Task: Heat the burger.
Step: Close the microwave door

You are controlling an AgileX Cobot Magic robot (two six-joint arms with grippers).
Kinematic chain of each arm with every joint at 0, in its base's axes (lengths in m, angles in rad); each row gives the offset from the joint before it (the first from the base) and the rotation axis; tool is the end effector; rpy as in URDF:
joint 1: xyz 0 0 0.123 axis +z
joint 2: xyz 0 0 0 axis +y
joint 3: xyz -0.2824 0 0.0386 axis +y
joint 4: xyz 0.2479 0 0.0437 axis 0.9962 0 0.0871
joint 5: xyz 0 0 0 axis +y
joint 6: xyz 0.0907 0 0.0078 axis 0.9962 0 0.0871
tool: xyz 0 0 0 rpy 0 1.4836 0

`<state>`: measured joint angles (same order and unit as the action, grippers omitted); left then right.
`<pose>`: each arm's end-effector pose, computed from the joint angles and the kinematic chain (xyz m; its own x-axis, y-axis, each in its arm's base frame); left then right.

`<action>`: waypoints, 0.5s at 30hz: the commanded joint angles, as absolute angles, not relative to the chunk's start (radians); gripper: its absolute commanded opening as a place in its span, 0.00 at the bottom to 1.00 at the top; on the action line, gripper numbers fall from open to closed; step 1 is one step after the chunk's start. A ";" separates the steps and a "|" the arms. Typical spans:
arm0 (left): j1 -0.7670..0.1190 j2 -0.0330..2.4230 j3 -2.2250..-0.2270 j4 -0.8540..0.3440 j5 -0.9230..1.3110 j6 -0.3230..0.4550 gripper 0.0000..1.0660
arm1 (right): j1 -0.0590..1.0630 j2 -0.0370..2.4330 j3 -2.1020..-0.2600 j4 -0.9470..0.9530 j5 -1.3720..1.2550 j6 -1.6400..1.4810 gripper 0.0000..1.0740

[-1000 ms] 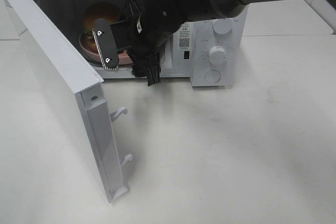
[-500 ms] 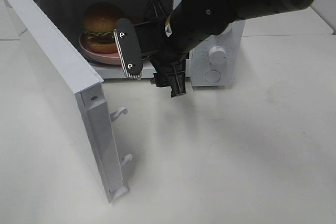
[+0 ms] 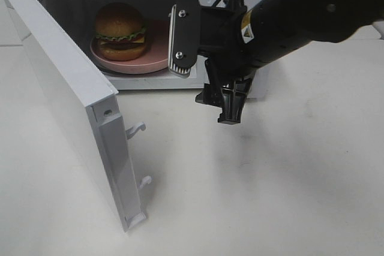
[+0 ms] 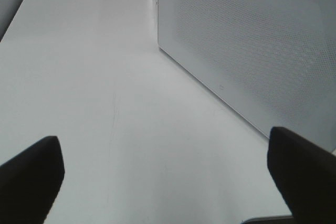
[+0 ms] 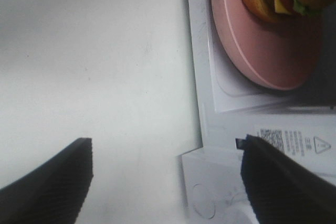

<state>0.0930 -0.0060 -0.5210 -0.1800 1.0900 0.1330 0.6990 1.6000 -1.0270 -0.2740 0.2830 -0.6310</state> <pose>-0.0088 -0.0153 0.2816 -0.4472 0.0069 -0.8944 0.0713 0.9971 -0.0279 0.2682 0.2165 0.2439 0.1381 -0.8999 -0.4136 -0.7861 0.1545 -0.5985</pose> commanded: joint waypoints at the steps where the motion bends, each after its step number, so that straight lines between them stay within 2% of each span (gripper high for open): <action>1: 0.093 -0.023 -0.519 -0.181 1.075 0.127 0.92 | 0.699 1.540 -0.988 -0.275 0.296 -0.523 0.71; 3: 0.093 -0.023 -0.519 -0.181 1.075 0.127 0.92 | 0.699 1.451 -0.935 -0.271 0.340 -0.359 0.71; 9: 0.093 -0.023 -0.519 -0.181 1.075 0.127 0.92 | 0.699 1.313 -0.866 -0.270 0.464 -0.121 0.71; 15: 0.093 -0.023 -0.519 -0.181 1.075 0.127 0.92 | 0.699 1.206 -0.839 -0.270 0.631 -0.006 0.71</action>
